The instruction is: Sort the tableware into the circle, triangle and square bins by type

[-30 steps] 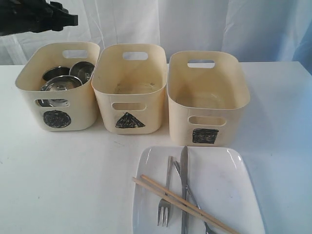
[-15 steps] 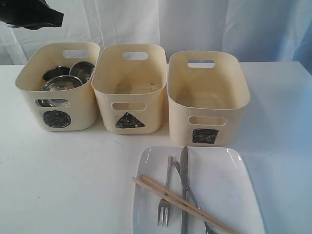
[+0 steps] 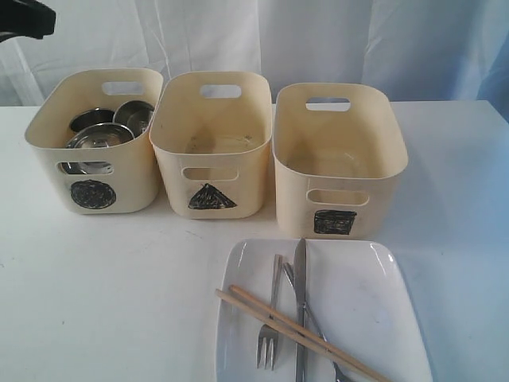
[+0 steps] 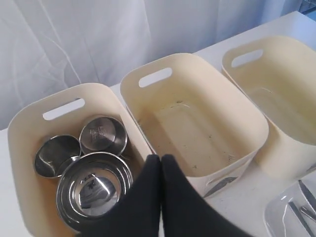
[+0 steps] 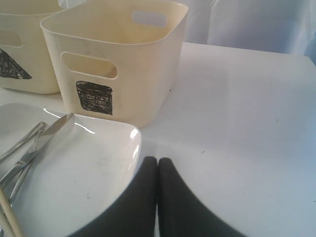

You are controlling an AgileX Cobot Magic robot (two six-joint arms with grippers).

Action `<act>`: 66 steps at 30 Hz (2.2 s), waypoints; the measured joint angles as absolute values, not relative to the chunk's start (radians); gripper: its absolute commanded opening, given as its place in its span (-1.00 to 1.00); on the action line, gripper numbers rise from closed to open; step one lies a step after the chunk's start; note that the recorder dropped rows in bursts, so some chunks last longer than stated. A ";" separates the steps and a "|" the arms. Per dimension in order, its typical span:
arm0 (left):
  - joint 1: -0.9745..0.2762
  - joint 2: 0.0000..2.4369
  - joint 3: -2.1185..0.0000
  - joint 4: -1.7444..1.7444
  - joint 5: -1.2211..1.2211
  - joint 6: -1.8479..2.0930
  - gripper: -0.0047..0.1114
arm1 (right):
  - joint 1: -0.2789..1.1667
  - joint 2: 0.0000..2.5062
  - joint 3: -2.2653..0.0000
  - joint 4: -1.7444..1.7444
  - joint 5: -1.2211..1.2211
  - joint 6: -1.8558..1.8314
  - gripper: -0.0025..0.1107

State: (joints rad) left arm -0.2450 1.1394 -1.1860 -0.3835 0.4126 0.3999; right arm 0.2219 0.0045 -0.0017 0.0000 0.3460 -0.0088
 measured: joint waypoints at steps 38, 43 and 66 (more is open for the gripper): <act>-0.245 0.374 -0.317 -0.734 0.162 0.424 -0.87 | 0.222 0.005 -0.002 0.000 0.346 -0.009 -0.96; -0.245 0.287 -0.251 -0.751 0.136 0.424 -0.87 | 0.222 0.005 -0.002 0.000 0.346 -0.009 -0.96; -0.245 0.198 -0.172 -0.788 0.175 0.424 -0.87 | 0.222 0.005 -0.002 0.000 0.346 0.000 -0.96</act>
